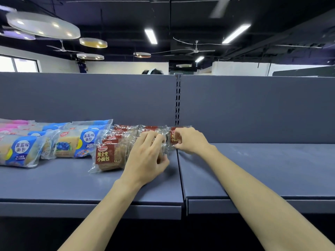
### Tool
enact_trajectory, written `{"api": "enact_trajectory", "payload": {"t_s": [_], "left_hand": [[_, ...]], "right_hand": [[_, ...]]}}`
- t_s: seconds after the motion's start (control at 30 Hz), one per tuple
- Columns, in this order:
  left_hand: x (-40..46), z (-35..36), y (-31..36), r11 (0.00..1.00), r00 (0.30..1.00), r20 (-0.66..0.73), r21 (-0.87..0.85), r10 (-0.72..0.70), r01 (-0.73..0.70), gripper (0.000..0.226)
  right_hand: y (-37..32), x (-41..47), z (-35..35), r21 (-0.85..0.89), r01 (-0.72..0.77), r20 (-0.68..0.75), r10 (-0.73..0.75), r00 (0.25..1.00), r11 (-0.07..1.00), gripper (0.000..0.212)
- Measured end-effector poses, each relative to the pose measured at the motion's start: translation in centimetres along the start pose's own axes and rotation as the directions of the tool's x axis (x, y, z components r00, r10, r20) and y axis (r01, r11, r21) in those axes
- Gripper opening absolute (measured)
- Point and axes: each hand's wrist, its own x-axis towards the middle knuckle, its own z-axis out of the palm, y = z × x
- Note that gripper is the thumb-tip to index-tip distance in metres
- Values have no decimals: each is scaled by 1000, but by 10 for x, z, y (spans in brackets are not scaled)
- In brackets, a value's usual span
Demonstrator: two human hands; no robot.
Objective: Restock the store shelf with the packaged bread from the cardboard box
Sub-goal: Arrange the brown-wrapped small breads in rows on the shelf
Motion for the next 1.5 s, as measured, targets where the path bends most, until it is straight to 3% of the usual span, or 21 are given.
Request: {"api": "enact_trajectory", "payload": {"t_s": [0.13, 0.63, 1.1, 1.3, 1.5], "left_hand": [[0, 0, -1, 1000, 1000, -8, -14, -3, 3, 32], [4, 6, -6, 999, 1000, -20, -48, -19, 18, 30], [1, 4, -6, 1000, 997, 74, -8, -9, 10, 26], [1, -7, -6, 999, 990, 142, 43, 23, -30, 37], [12, -54, -43, 994, 994, 109, 99, 31, -42, 41]], "right_hand": [[0, 3, 7, 84, -35, 150, 22, 989, 996, 17], [-8, 6, 9, 142, -6, 181, -20, 983, 990, 19], [0, -37, -50, 90, -23, 99, 14, 995, 996, 24], [-25, -39, -78, 56, 19, 38, -21, 999, 998, 27], [-74, -22, -99, 73, 120, -38, -117, 992, 990, 35]]}}
